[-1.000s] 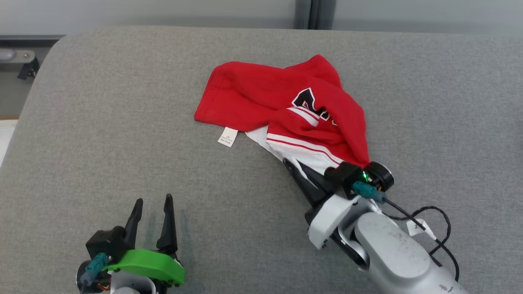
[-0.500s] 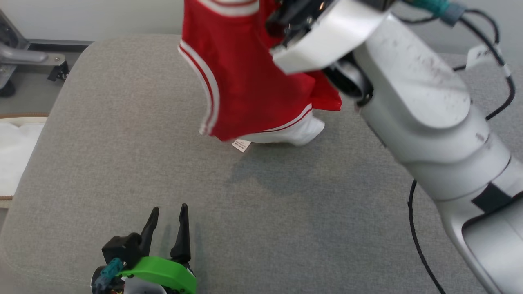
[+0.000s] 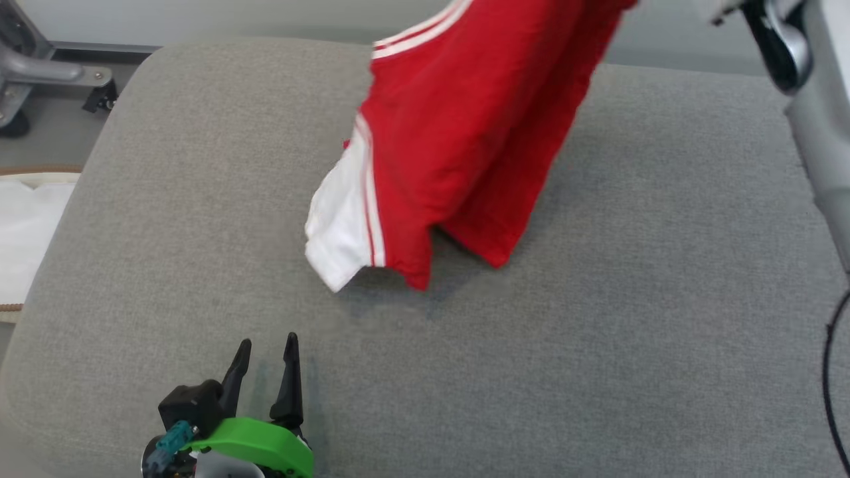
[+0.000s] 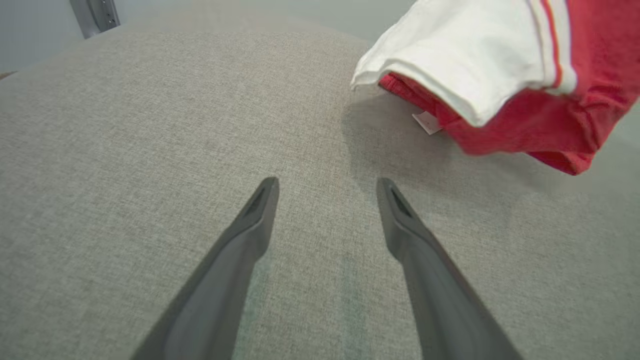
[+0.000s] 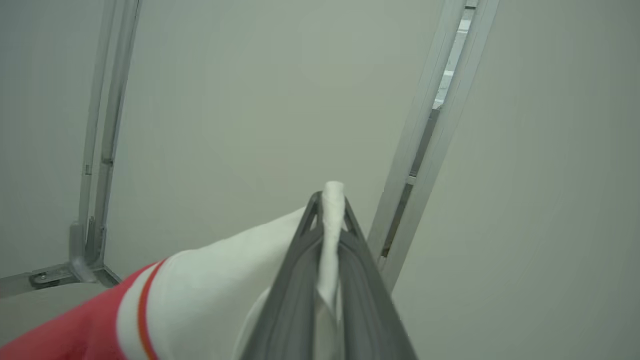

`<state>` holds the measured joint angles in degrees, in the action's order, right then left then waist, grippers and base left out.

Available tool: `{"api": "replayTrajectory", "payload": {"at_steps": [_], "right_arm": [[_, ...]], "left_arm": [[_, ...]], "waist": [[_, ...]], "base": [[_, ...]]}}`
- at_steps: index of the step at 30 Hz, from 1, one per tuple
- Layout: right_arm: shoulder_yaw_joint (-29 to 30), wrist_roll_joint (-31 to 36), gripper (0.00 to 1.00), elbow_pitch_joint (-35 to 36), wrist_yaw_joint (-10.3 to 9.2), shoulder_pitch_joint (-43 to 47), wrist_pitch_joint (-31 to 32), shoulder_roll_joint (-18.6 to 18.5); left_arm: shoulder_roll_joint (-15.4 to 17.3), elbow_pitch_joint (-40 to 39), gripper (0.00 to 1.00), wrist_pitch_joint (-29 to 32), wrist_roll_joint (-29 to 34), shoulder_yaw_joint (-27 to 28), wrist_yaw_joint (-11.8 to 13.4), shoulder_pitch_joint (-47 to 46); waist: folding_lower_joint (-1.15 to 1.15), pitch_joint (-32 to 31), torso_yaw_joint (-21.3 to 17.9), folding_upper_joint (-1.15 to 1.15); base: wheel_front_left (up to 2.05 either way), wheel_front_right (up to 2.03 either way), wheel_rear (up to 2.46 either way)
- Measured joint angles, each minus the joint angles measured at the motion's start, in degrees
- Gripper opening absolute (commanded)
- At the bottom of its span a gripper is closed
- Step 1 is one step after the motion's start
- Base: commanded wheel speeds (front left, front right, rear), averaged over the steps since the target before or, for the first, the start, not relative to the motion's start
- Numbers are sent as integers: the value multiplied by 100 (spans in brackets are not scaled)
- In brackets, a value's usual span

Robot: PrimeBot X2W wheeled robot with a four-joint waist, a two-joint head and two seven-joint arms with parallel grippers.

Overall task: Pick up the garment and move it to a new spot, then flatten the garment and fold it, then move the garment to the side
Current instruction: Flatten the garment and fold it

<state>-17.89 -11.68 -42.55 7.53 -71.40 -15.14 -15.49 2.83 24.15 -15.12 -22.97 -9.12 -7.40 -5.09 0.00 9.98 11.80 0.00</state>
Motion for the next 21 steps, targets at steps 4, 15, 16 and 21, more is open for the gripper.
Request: {"api": "replayTrajectory", "payload": {"at_steps": [4, 15, 16, 21], "right_arm": [[923, 472, 0, -669, 0, 730, 1, -560], [2886, 1147, 100, -531, 0, 3176, 1, -474], [2920, 1193, 100, -394, 0, 3326, 1, -381], [2931, 1268, 100, 546, 0, 3967, 0, 193]], "left_arm": [[-1, -22, 100, 0, 59, -5, 0, -55], [-1, -142, 100, 0, 189, -156, 0, -218], [-1, -143, 100, 0, 200, -189, 0, -232], [0, -156, 100, 0, 203, -386, 0, -341]], "waist": [[0, 53, -172, 0], [0, 183, -655, 0], [0, 190, -693, 0], [0, 235, -924, 0]], "base": [[0, 0, 0], [0, 0, 0], [0, 0, 0], [0, 0, 0]]}}
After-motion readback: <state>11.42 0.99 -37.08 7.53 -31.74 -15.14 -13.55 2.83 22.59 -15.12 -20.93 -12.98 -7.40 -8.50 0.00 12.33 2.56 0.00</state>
